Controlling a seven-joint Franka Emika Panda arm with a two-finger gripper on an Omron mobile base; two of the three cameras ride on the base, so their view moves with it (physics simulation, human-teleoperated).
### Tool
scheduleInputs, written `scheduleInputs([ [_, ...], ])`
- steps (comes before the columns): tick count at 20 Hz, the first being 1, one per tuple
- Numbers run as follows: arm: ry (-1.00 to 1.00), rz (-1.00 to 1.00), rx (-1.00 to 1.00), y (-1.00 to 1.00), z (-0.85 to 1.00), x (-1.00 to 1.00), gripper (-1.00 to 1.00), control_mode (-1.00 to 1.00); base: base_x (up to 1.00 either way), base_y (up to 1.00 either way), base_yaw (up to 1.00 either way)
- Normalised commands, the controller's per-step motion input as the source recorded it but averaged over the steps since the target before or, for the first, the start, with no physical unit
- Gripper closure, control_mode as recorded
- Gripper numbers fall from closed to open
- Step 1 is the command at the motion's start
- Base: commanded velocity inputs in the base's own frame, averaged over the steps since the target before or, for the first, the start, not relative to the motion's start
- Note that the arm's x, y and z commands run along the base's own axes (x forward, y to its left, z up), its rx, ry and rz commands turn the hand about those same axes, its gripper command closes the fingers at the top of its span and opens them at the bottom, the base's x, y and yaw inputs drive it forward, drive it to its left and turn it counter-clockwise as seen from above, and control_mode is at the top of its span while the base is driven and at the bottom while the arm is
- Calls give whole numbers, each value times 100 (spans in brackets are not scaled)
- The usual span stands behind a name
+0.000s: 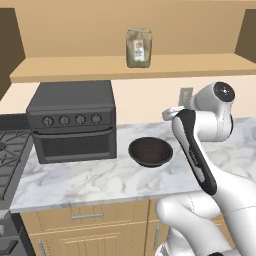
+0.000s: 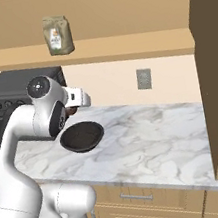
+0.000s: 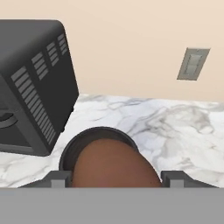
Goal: Pick the egg and butter from the fridge and place them by the bowl for mixing.
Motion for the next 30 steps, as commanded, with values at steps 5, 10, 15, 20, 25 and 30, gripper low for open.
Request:
scheduleInputs([
  [5,3,-5,0,-12,-6,0,100,-100,-2,-6,0],
  [10,11,-10,3,-45,-21,1,100,-100,0,0,0],
  [15,9,-5,10,-52,-25,1,100,-100,0,0,0],
  [20,3,-4,8,-47,-50,0,100,-100,0,0,0],
  [25,1,-6,0,-21,-65,21,100,-100,0,0,0],
  [30,1,0,0,-12,-70,34,100,-100,0,0,0],
])
